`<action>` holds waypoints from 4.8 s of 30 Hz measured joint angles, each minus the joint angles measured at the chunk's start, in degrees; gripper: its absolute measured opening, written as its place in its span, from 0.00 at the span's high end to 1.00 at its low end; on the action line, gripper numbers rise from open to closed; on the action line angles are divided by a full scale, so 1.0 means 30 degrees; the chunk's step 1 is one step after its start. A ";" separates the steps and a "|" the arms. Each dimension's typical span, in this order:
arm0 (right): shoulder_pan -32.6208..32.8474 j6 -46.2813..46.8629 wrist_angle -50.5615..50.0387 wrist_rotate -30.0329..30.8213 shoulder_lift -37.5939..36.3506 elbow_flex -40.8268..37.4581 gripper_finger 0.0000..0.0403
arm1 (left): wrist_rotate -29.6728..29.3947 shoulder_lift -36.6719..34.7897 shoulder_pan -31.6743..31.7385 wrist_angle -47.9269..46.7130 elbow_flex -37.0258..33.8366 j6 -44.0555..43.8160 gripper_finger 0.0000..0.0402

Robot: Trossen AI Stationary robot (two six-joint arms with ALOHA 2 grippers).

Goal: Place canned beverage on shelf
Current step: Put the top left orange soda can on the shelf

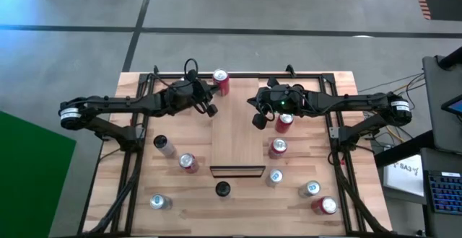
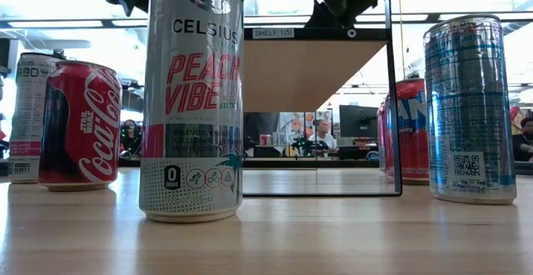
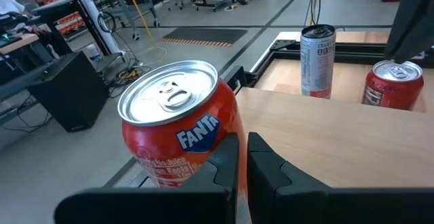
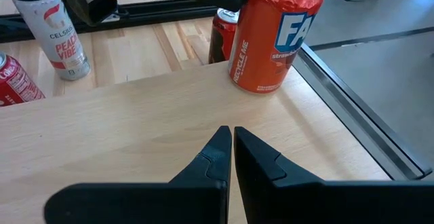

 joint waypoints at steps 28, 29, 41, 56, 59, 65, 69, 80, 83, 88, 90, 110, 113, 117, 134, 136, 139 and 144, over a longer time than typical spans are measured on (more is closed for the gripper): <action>0.0000 -0.0395 -0.0016 0.0005 0.0000 0.0000 0.97 | -0.0342 0.0052 0.0067 -0.0452 0.0000 -0.0320 1.00; -0.0012 -0.0513 -0.0010 0.0005 0.0000 0.0000 0.97 | -0.0263 0.0040 -0.0004 -0.0458 0.0001 -0.0321 1.00; -0.2038 -0.1006 0.2805 -0.0232 0.0427 0.0000 0.97 | 0.0151 -0.1800 -0.0386 -0.1100 0.0000 0.0042 1.00; -0.4453 -0.1169 0.4562 -0.1547 0.3610 0.1940 0.97 | 0.0150 -0.1625 -0.0357 -0.1720 -0.0491 0.0197 1.00; -0.4754 -0.1206 0.4626 -0.1599 0.4124 0.2393 0.97 | 0.0153 -0.1491 -0.0356 -0.1705 -0.0650 0.0197 1.00; -0.5205 -0.1210 0.4597 -0.1800 0.4961 0.2929 0.97 | 0.0150 -0.1326 -0.0350 -0.1569 -0.0868 0.0051 1.00; -0.5411 -0.1147 0.4671 -0.2338 0.5336 0.3158 0.97 | 0.0131 -0.1326 -0.0350 -0.1536 -0.0918 0.0052 1.00; -0.5438 -0.1491 0.4706 -0.3337 0.6307 0.4247 0.97 | -0.0014 -0.1168 -0.0153 -0.0997 -0.0933 0.0124 1.00; -0.5435 -0.1365 0.4704 -0.3374 0.6331 0.4277 0.97 | -0.0007 -0.1132 -0.0153 -0.1041 -0.0940 0.0124 1.00; -0.5435 -0.1364 0.4728 -0.3383 0.6193 0.4277 0.97 | -0.0007 -0.1137 -0.0124 -0.1025 -0.0969 0.0185 1.00; -0.5435 -0.1359 0.4732 -0.3381 0.6178 0.4277 0.97 | -0.0007 -0.1070 -0.0087 -0.0947 -0.0969 0.0189 1.00; -0.5377 -0.2007 0.4707 -0.3757 0.6193 0.4269 0.97 | -0.0036 -0.0495 -0.0016 -0.0933 -0.0969 0.0055 1.00; -0.5377 -0.2029 0.4707 -0.4118 0.6193 0.4269 0.97 | -0.0439 -0.0495 -0.0007 -0.0935 -0.0969 0.0058 1.00; -0.5376 -0.2007 0.4707 -0.4569 0.6186 0.4262 0.97 | -0.1035 -0.0495 -0.0007 -0.0940 -0.0969 0.0051 1.00; -0.5300 -0.2371 0.4685 -0.4747 0.6186 0.4255 0.97 | -0.1049 -0.0495 -0.0007 -0.0977 -0.0969 -0.0022 1.00; -0.5249 -0.2459 0.4633 -0.4743 0.6169 0.4255 0.97 | -0.1049 -0.0495 -0.0007 -0.0946 -0.0969 -0.0024 1.00; -0.5166 -0.2587 0.4493 -0.4806 0.6149 0.4254 0.97 | -0.1049 -0.0495 -0.0007 -0.0933 -0.0969 -0.0098 1.00; -0.5166 -0.2692 0.4408 -0.5598 0.6149 0.4248 0.97 | -0.1057 -0.0495 -0.0007 -0.0933 -0.0969 -0.0103 1.00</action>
